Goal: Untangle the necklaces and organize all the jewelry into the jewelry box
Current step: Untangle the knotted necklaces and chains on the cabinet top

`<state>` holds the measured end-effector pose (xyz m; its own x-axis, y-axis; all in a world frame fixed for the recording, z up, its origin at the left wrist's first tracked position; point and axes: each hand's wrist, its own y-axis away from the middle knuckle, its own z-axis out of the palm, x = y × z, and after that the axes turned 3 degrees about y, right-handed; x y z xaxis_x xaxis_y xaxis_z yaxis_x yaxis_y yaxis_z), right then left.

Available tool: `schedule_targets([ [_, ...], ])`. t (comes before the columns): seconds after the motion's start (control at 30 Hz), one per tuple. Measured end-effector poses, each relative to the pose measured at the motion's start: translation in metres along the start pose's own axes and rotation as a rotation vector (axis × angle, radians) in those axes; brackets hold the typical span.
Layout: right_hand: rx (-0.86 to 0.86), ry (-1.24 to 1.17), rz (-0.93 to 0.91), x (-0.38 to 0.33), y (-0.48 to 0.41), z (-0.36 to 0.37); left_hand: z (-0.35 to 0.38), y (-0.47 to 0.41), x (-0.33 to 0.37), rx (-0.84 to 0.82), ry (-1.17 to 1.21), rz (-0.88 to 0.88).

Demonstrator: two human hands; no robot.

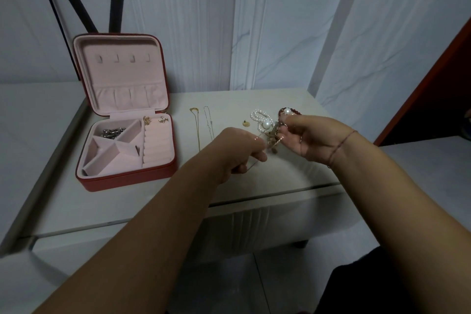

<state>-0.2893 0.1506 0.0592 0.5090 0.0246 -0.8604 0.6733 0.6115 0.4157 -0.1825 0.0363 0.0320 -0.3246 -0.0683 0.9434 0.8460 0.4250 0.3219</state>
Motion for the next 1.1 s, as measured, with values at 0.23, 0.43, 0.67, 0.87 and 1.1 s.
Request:
schedule_targets([
  [0.23, -0.201, 0.085, 0.097, -0.004, -0.002, -0.006, 0.001, -0.004, 0.002, 0.01, 0.236, -0.044],
  [0.43, -0.211, 0.315, 0.036, -0.005, 0.001, -0.009, 0.003, -0.002, 0.004, -0.016, 0.353, -0.051],
  [0.67, -0.122, 0.557, -0.11, -0.004, 0.005, -0.01, 0.001, -0.002, 0.004, -0.03, 0.363, -0.029],
  [0.87, -0.127, 0.368, -0.122, -0.006, 0.002, -0.011, -0.001, -0.002, 0.006, -0.029, 0.379, 0.003],
  [1.1, -0.148, 0.285, -0.124, -0.006, 0.002, -0.011, 0.0, -0.002, 0.006, -0.03, 0.375, 0.066],
])
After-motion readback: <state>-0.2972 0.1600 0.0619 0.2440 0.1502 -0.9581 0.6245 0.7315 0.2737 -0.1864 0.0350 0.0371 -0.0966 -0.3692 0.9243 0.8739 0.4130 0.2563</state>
